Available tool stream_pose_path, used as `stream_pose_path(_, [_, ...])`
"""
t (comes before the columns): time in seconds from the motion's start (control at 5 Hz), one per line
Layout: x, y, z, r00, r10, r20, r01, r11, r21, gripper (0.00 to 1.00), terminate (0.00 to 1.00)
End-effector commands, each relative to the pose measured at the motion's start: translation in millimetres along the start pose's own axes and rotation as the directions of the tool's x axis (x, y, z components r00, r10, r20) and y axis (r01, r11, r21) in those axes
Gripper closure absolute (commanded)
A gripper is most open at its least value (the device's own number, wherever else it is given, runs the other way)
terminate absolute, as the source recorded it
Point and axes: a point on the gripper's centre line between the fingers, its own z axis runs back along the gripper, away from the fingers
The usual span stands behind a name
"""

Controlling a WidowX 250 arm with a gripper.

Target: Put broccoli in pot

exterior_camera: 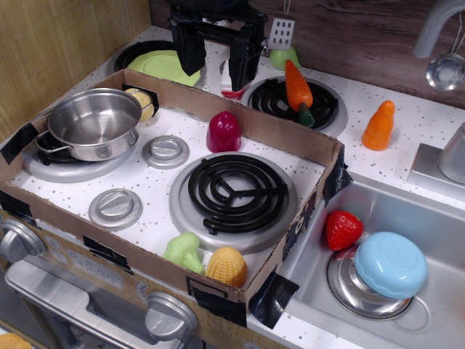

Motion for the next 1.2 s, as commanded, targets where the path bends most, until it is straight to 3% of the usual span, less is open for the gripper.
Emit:
stream_pose_path(0.0, [0, 0, 0, 1.000, 0.000, 0.000, 0.000, 1.000, 0.000, 0.00, 0.00])
stream_pose_path(0.2, [-18, -8, 8, 0.990, 0.137, -0.019, -0.137, 0.990, 0.033, 0.00, 0.00])
stream_pose_path(0.4, [-39, -16, 0, 0.972, 0.233, 0.022, -0.234, 0.972, 0.023, 0.00, 0.00])
stream_pose_path(0.8, [-84, -37, -2, 0.936, 0.333, 0.111, -0.343, 0.935, 0.087, 0.00, 0.00])
stream_pose_path(1.0, [-99, -44, -14, 0.932, 0.347, 0.105, -0.357, 0.928, 0.104, 0.00, 0.00])
